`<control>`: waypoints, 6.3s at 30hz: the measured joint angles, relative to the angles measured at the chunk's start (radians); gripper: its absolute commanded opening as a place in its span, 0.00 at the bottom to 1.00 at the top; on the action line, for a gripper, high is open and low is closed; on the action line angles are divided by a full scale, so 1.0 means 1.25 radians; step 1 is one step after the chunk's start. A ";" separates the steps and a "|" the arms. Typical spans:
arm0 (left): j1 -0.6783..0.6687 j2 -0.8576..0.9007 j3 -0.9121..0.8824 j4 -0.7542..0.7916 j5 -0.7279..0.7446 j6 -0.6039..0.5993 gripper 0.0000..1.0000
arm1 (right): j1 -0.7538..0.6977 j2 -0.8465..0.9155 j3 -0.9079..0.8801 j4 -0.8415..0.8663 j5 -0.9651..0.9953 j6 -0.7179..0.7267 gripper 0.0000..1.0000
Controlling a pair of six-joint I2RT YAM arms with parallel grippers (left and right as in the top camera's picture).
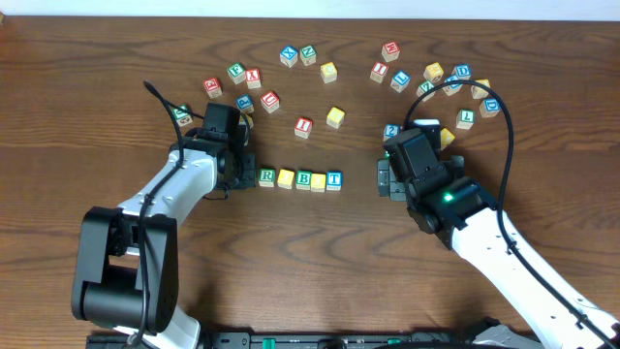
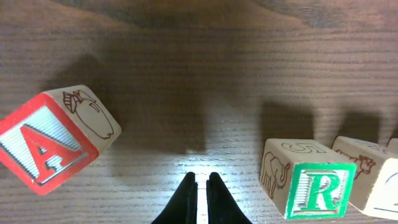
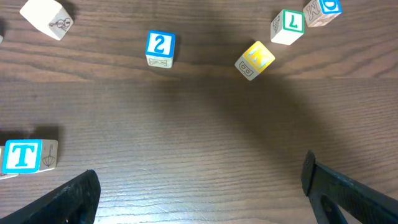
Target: Spell out ROBOT
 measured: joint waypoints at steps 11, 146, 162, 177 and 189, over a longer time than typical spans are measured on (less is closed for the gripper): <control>-0.040 0.000 0.000 0.027 0.042 0.002 0.08 | 0.000 0.000 0.000 -0.011 -0.003 0.000 0.99; -0.395 0.014 0.000 0.056 0.023 -0.106 0.08 | -0.149 0.168 -0.002 0.215 -0.155 -0.055 0.99; -0.308 0.015 0.000 0.066 0.002 -0.106 0.08 | -0.149 0.166 -0.002 0.205 -0.155 -0.058 0.99; -0.314 0.015 0.000 0.065 0.013 -0.103 0.08 | -0.149 0.166 -0.002 0.205 -0.155 -0.058 0.99; -0.314 0.022 0.000 0.066 0.036 -0.098 0.08 | -0.149 0.166 -0.002 0.205 -0.155 -0.058 0.99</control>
